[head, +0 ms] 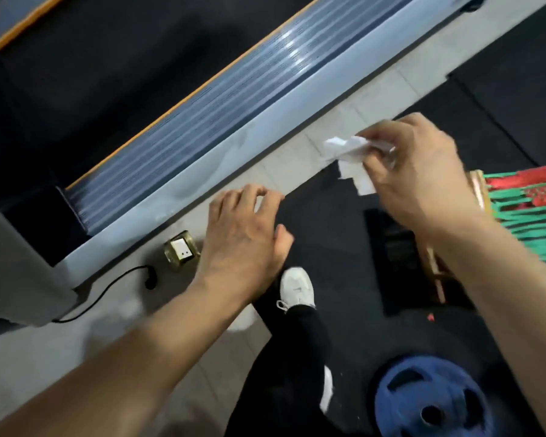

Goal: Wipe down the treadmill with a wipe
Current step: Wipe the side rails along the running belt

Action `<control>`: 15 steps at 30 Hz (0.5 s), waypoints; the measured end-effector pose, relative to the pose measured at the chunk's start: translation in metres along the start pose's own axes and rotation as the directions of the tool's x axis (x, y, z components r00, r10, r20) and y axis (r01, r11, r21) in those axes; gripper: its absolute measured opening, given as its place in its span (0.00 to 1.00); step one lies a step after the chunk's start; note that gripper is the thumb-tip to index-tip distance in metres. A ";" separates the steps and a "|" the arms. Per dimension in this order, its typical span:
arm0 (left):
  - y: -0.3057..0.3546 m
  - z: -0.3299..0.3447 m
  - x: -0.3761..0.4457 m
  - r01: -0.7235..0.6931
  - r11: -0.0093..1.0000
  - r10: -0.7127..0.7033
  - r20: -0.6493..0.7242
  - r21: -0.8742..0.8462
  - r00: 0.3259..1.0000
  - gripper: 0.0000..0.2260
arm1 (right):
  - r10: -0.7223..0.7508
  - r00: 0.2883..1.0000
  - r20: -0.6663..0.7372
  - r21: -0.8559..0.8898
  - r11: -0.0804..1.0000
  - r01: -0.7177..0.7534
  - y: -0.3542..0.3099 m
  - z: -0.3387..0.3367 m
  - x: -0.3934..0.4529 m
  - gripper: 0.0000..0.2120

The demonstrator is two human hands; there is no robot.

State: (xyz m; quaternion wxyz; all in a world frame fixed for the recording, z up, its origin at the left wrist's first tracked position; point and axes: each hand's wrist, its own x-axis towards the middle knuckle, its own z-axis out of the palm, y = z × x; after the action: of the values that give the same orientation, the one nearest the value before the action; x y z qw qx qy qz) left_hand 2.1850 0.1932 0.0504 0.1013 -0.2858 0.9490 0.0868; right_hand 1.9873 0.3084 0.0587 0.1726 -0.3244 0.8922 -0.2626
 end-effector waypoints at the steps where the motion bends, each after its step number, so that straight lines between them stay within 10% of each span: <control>1: 0.000 0.008 0.013 0.015 1.000 -0.015 0.003 0.002 1.000 0.20 | -0.006 1.000 0.002 -0.003 1.000 0.006 0.006 0.007 0.015 0.13; 15: -0.058 0.087 0.137 0.416 0.905 -0.418 -0.006 -0.093 0.908 0.24 | -0.313 0.915 0.256 0.036 0.949 0.314 0.006 0.120 0.198 0.11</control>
State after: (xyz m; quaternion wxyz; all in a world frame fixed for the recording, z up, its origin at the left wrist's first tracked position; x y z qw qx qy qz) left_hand 2.1182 0.0936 -0.0726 0.0922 -0.4874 0.8623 0.1017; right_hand 1.8970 0.1368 -0.0684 0.2421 -0.4951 0.7993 -0.2396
